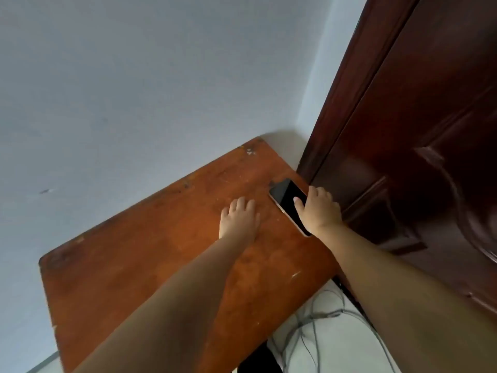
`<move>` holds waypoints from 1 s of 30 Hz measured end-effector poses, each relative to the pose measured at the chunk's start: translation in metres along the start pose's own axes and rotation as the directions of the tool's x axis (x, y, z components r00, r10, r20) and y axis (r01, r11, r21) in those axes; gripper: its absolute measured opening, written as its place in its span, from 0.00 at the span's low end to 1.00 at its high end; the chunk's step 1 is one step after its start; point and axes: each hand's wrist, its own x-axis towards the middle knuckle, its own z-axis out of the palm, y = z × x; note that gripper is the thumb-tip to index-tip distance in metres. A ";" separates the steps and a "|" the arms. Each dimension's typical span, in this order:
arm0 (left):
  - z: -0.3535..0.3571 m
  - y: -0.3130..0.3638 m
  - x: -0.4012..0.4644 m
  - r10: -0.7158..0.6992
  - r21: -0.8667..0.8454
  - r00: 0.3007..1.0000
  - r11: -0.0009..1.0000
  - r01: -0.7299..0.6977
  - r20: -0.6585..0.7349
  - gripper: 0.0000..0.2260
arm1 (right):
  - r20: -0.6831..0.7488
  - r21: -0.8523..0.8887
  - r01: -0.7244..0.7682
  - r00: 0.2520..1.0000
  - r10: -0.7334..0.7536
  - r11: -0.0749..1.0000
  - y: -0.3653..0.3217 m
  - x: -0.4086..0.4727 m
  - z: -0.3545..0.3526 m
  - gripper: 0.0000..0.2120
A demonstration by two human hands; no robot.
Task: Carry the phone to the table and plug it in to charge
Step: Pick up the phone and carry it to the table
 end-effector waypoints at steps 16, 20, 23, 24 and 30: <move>0.030 -0.010 0.002 0.042 0.208 0.999 0.978 -0.037 -0.022 0.25 | -0.050 0.000 -0.069 0.996 0.069 0.998 -0.002 0.006 0.021 0.38; 0.004 -0.010 0.010 0.085 0.228 0.993 0.968 -0.101 0.077 0.24 | -0.098 0.008 0.023 0.995 -0.022 1.000 -0.009 0.010 0.001 0.38; -0.028 -0.019 0.015 0.104 0.229 0.988 0.965 -0.129 0.115 0.25 | -0.150 -0.050 0.146 0.977 -0.152 0.988 -0.028 0.019 -0.024 0.38; -0.041 -0.025 0.013 0.090 0.227 0.991 0.968 -0.110 0.100 0.25 | -0.162 -0.062 0.183 0.968 -0.191 0.981 -0.038 0.021 -0.033 0.38; -0.111 -0.089 -0.026 -0.096 0.184 0.990 0.976 0.113 -0.099 0.19 | -0.237 -0.042 0.422 0.876 -0.419 0.906 -0.113 0.013 -0.068 0.37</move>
